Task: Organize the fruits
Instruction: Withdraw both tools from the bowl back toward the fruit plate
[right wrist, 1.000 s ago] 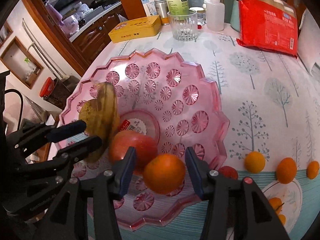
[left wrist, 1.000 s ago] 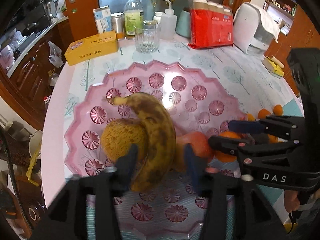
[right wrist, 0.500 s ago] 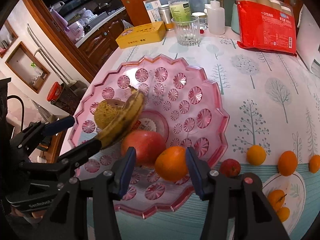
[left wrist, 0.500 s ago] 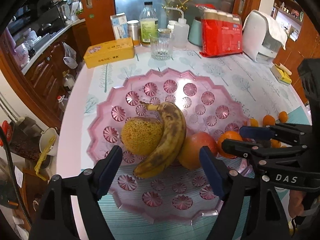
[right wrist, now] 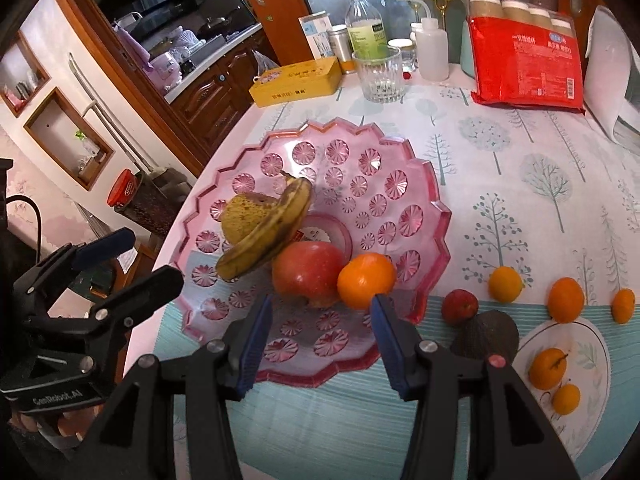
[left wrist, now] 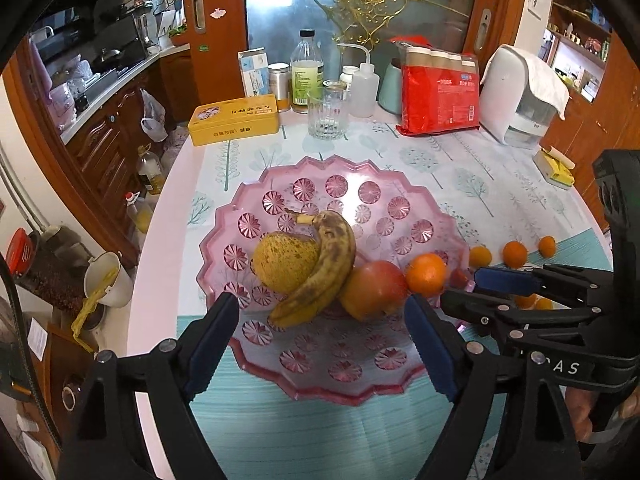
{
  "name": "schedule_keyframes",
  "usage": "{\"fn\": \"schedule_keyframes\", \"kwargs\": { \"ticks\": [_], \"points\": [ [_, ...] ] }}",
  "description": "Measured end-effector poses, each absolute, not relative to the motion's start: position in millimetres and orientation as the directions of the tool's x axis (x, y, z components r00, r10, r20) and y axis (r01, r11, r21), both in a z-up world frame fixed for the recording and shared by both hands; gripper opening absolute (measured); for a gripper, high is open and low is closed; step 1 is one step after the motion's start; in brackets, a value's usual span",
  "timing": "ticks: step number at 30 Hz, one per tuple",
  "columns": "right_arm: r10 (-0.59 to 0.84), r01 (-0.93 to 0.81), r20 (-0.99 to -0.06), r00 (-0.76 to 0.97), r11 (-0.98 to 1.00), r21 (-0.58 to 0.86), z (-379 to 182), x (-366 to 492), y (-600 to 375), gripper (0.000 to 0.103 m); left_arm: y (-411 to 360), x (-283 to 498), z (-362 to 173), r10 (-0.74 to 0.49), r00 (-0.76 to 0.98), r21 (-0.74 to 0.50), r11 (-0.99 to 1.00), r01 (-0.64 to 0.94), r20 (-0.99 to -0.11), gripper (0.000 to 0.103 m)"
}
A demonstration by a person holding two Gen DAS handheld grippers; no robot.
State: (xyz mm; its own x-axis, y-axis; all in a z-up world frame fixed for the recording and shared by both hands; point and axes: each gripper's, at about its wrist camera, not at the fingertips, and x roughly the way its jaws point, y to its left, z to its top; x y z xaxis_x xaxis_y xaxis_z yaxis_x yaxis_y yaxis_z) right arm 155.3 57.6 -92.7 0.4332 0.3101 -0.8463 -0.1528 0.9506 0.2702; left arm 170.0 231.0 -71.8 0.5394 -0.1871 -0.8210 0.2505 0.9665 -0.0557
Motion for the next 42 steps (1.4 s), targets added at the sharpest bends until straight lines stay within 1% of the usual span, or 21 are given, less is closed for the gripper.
{"fn": "schedule_keyframes", "kwargs": {
  "ticks": [5,8,10,16,24,28,33,38,42],
  "points": [
    [0.310,-0.158,-0.839,0.447,0.951,0.267,-84,140,55,0.052,228,154,-68,-0.184,0.537,-0.056,0.968,0.245,-0.823,0.085],
    [0.313,-0.159,-0.836,0.450,0.950,0.270,-82,132,53,0.052,226,145,-67,-0.179,0.533,-0.056,0.969,0.239,-0.827,0.090],
    [0.315,-0.161,-0.834,0.453,0.949,0.271,-80,126,51,0.052,224,139,-65,-0.178,0.532,-0.060,0.971,0.232,-0.828,0.091],
    [0.308,-0.157,-0.830,0.465,0.951,0.265,-74,107,40,0.052,222,123,-63,-0.175,0.501,-0.082,0.976,0.203,-0.847,0.091],
    [0.283,-0.149,-0.816,0.504,0.959,0.241,-57,83,18,0.052,206,108,-50,-0.203,0.494,-0.123,0.974,0.189,-0.845,0.091],
    [0.258,-0.128,-0.810,0.526,0.966,0.225,-49,73,-6,0.052,181,104,-39,-0.221,0.506,-0.129,0.969,0.212,-0.834,0.091],
    [0.201,-0.076,-0.811,0.550,0.979,0.191,-43,62,-52,0.052,133,102,-27,-0.259,0.516,-0.132,0.954,0.270,-0.817,0.091],
    [0.147,-0.012,-0.819,0.555,0.986,0.168,-43,56,-109,0.052,76,105,-26,-0.294,0.502,-0.139,0.936,0.323,-0.814,0.091],
    [0.089,0.024,-0.828,0.554,0.992,0.122,-43,57,-155,0.052,33,109,-28,-0.300,0.498,-0.126,0.927,0.352,-0.814,0.091]
  ]
}}
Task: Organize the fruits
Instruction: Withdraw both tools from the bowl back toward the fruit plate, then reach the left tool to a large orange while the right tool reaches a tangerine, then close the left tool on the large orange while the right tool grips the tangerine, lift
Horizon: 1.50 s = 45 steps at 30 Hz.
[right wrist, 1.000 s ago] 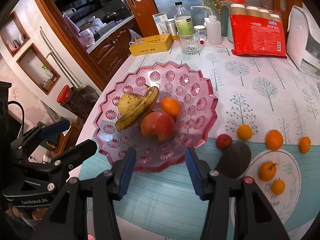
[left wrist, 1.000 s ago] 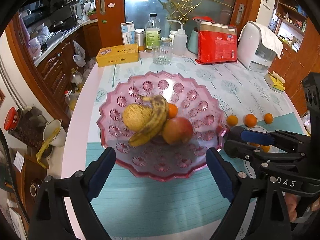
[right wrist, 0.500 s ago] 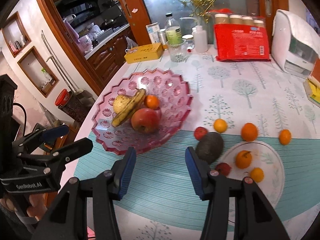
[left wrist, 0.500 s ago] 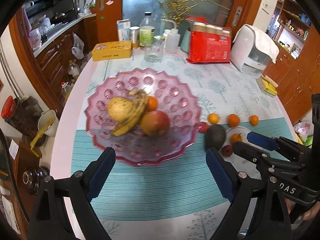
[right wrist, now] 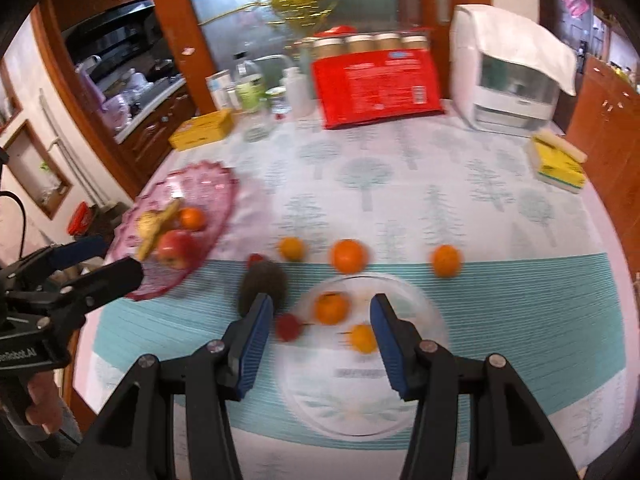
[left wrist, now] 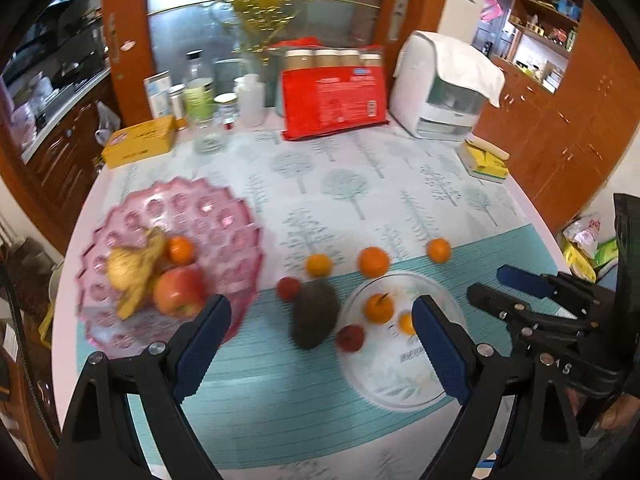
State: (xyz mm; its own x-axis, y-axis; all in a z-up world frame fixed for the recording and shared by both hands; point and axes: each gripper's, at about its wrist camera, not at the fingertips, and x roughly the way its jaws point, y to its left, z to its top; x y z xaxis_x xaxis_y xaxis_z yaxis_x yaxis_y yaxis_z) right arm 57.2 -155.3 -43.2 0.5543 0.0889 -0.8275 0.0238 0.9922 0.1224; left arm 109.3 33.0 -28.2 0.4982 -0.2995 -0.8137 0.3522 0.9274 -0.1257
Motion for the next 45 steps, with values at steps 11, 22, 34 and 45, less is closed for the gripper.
{"fn": "schedule_keyframes", "kwargs": {
  "ticks": [11,22,34,45],
  "points": [
    [0.036,0.078,-0.838,0.545,0.993,0.094,-56,91,-256,0.052,-55,139,-52,-0.257,0.490,-0.085,0.934,0.347,-0.833,0.091],
    [0.088,0.065,-0.891,0.446,0.989,0.130,-119,140,-284,0.052,-100,184,-126,-0.165,0.401,-0.041,0.953,0.301,-0.901,0.091],
    [0.158,0.016,-0.919,0.360,0.984,0.175,-169,164,-275,0.052,-112,214,-189,-0.137,0.307,-0.056,0.964,0.260,-0.942,0.091],
    [0.155,0.004,-0.924,0.350,0.986,0.167,-191,174,-270,0.052,-117,221,-211,-0.150,0.257,-0.078,0.960,0.269,-0.955,0.066]
  ]
}}
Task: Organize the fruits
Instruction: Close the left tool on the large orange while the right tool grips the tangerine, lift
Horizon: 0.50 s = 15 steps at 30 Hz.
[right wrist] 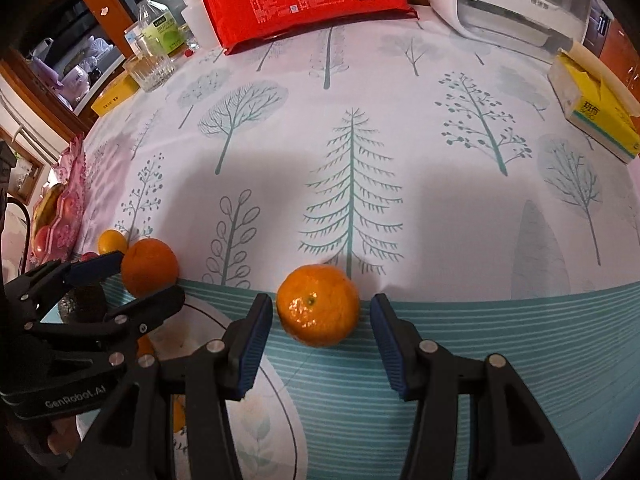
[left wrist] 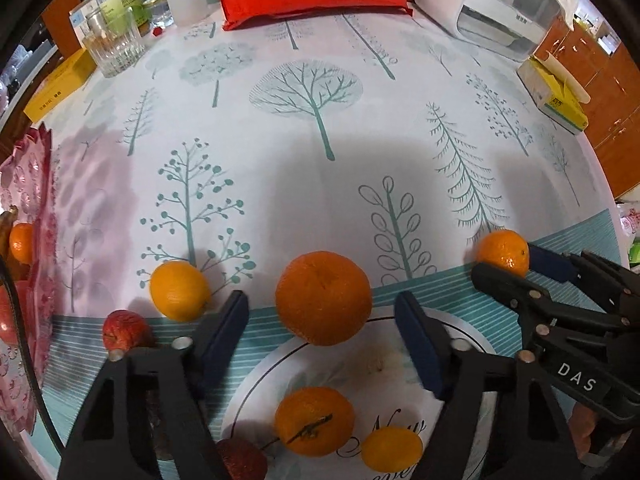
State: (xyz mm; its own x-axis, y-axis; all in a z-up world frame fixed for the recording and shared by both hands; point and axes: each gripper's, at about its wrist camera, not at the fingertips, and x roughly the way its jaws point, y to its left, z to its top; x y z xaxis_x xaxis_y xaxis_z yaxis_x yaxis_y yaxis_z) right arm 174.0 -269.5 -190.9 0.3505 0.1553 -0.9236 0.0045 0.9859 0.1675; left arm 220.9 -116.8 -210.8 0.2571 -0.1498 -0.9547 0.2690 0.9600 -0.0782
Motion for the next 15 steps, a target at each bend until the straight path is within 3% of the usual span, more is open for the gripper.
{"fn": "schedule_keyframes", "kwargs": {
  "ticks": [4,8,10,15],
  "points": [
    [0.139,-0.010,-0.923,0.359,0.989,0.145,-191.6,175.7,-267.1,0.052,-121.0,221.9,-215.7,-0.149,0.245,-0.078,0.958,0.275,-0.958,0.053],
    [0.128,-0.020,-0.921,0.368,0.991,0.130,-192.1,176.7,-264.9,0.050,-123.9,221.1,-216.0,-0.131,0.262,-0.056,0.959,0.278,-0.956,0.047],
    [0.127,-0.026,-0.918,0.374,0.992,0.127,-192.1,175.7,-264.0,0.045,-122.8,220.3,-215.7,-0.126,0.269,-0.050,0.961,0.272,-0.955,0.044],
    [0.126,-0.039,-0.913,0.389,0.992,0.120,-191.5,171.9,-260.9,0.041,-122.2,218.5,-215.6,-0.139,0.268,-0.060,0.958,0.282,-0.953,0.043]
  ]
}}
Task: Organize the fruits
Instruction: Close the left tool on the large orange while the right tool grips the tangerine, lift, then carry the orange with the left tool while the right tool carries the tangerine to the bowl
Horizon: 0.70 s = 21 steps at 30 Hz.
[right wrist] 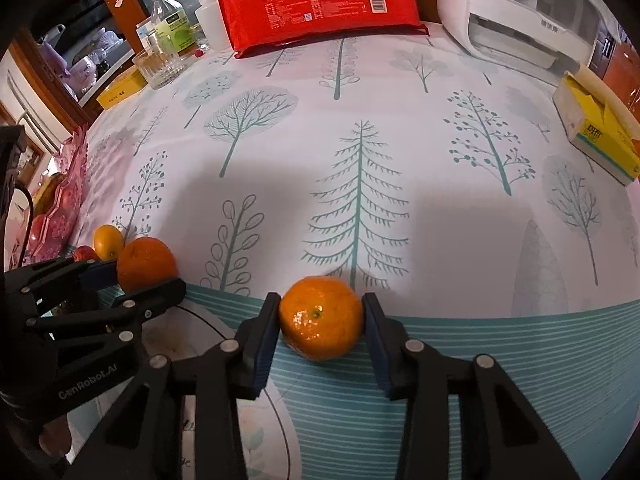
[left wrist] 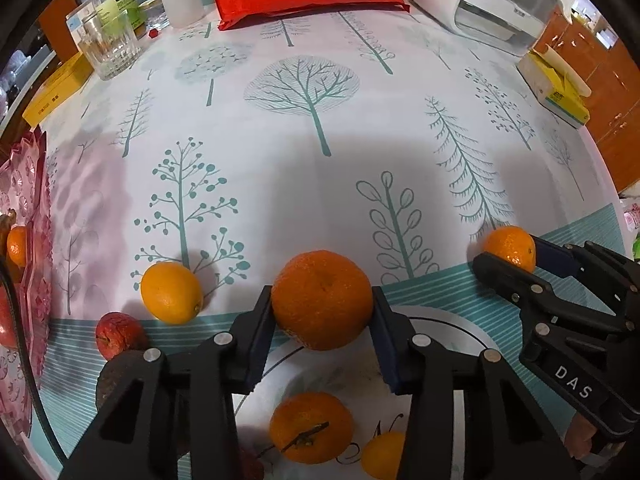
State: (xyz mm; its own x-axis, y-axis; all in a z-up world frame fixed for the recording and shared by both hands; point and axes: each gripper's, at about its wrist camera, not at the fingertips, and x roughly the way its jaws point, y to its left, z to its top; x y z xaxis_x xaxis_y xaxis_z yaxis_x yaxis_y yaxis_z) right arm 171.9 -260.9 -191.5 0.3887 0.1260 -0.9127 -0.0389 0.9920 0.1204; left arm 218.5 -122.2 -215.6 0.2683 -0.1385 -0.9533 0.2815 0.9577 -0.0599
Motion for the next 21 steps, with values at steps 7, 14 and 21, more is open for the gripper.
{"fn": "schedule_keyframes", "kwargs": {
  "ticks": [7,14,21],
  "points": [
    [0.125,-0.043,-0.915,0.384,0.992,0.117,-189,165,-258,0.041,-124,208,-206,-0.164,0.276,-0.079,0.952,0.295,-0.947,0.043],
    [0.141,-0.044,-0.910,0.389,0.990,0.134,-176,149,-252,0.041,-120,191,-179,-0.195,0.313,-0.097,0.948,0.302,-0.930,0.043],
    [0.165,-0.052,-0.898,0.407,0.986,0.158,-150,125,-242,0.041,-112,165,-146,-0.214,0.342,-0.103,0.943,0.317,-0.915,0.043]
  ]
}}
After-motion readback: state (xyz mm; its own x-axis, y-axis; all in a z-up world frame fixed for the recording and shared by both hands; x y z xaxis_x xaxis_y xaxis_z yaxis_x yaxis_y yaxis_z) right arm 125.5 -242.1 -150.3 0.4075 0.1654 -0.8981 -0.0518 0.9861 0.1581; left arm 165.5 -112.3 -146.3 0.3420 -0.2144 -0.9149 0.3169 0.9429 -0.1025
